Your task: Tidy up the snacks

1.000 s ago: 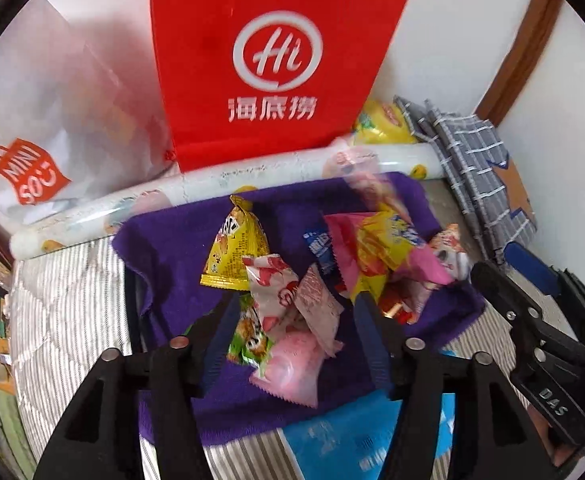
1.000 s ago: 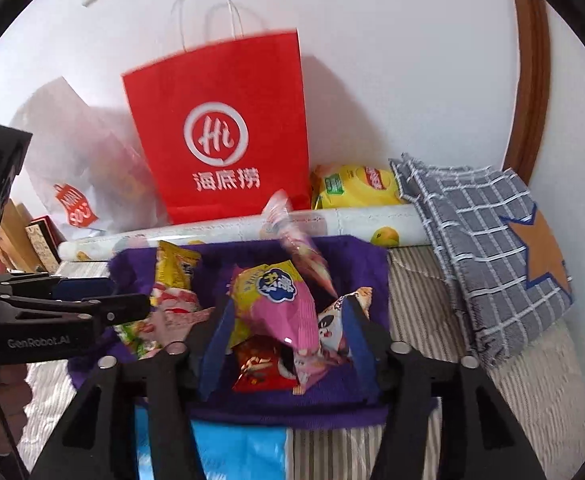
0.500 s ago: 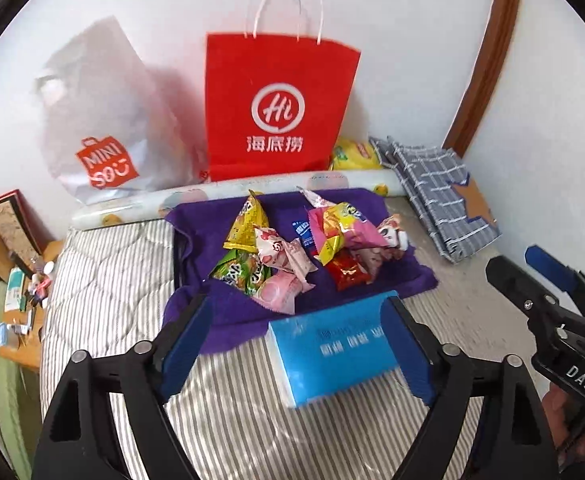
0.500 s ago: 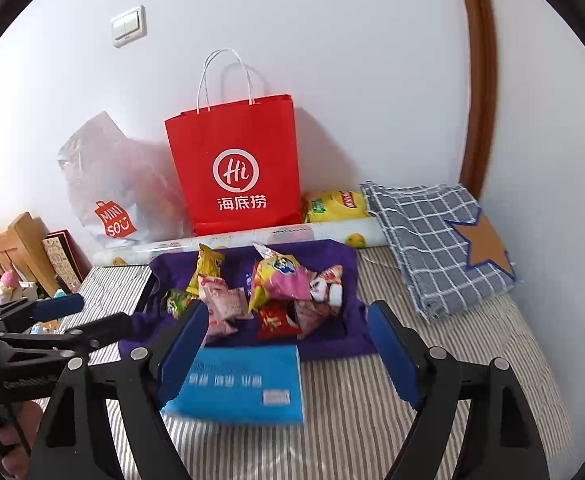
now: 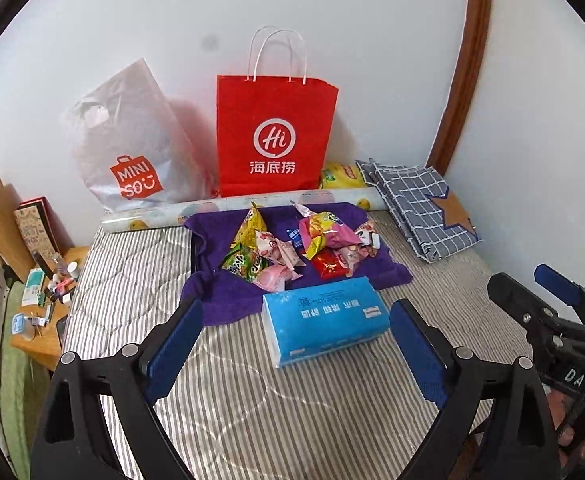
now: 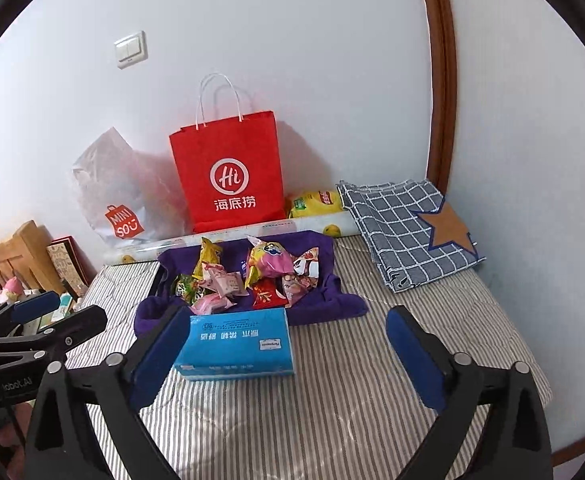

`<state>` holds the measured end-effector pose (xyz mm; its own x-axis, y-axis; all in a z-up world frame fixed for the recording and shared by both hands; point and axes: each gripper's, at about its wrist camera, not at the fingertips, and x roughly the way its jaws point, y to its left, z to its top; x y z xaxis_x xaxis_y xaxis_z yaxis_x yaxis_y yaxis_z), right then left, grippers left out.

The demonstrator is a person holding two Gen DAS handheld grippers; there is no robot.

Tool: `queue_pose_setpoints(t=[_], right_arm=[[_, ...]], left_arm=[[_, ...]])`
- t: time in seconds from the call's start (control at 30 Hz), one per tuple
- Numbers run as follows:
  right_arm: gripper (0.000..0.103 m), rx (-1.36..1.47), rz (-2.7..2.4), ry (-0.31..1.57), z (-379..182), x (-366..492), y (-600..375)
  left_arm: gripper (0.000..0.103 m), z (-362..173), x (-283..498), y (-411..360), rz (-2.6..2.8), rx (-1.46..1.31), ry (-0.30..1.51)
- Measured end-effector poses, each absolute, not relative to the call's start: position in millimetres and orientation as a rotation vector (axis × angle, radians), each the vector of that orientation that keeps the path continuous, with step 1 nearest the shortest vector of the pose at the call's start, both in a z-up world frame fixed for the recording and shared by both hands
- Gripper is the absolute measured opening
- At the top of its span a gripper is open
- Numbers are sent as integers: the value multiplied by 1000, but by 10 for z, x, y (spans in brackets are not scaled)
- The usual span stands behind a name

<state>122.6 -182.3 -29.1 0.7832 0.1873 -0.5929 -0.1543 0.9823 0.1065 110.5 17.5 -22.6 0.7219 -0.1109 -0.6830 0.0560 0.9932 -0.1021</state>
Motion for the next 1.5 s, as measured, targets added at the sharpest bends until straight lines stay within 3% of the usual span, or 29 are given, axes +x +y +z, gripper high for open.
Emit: queue_pose_setpoints(t=[1.5], right_arm=[[103,46,158,641,-226,974,-1938]], left_arm=[[94,-121,865,158,-52,-76,737]])
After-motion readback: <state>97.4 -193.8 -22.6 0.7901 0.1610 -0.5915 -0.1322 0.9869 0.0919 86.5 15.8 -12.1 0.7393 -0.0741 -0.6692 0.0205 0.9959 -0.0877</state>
